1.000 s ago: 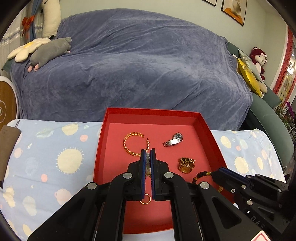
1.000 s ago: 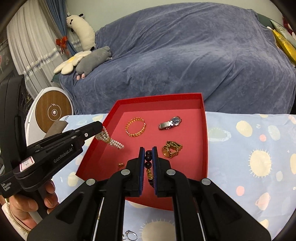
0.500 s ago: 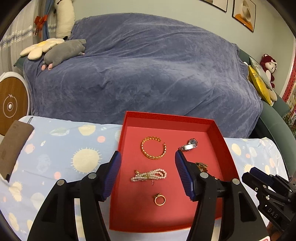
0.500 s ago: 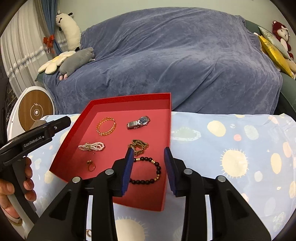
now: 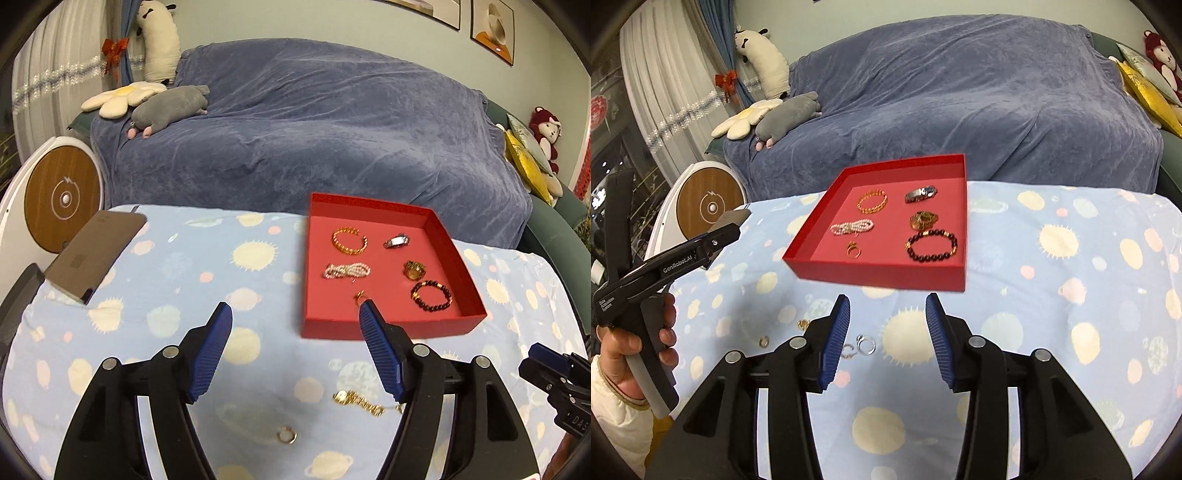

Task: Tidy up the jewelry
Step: 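Move the left tool to the gold chain and close on it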

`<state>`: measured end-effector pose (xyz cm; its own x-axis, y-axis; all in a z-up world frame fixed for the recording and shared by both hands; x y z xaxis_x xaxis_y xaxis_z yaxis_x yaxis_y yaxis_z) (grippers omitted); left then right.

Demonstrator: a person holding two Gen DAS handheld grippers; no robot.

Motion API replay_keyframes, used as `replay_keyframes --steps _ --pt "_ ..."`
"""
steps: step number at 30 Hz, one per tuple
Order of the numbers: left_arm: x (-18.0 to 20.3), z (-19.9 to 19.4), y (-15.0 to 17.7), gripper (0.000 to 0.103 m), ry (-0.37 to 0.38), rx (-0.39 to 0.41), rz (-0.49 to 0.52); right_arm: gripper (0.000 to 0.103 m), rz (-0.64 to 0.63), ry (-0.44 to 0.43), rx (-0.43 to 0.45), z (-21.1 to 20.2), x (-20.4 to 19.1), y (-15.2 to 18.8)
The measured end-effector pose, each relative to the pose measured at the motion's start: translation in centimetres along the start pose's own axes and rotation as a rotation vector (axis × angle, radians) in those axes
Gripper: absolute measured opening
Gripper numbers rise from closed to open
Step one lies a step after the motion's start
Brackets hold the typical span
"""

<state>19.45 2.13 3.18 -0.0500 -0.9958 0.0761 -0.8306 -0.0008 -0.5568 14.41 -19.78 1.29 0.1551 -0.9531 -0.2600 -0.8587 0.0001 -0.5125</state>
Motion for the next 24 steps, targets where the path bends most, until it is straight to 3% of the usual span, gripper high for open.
replay_keyframes --steps 7,15,24 --pt "-2.6 0.4 4.6 0.069 0.039 -0.059 -0.08 0.042 -0.008 -0.01 -0.045 1.7 -1.5 3.7" --pt "-1.2 3.1 8.0 0.069 0.046 -0.132 0.007 0.041 -0.064 0.019 -0.101 4.5 -2.6 4.6" --pt "1.9 5.7 8.1 0.069 0.105 -0.174 0.025 0.041 -0.064 0.028 -0.137 6.3 -2.5 4.5"
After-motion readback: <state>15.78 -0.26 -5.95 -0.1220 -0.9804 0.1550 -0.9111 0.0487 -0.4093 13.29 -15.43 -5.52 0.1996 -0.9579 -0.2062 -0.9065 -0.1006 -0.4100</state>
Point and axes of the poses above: each gripper's, at about its wrist camera, not at the fingertips, and z roughly the way its jaws point, x to its right, y to its underside, the point moved 6 cm from there along z, roughly the way its jaws point, and after that the axes turned 13 degrees about -x, right-handed, at the moved point
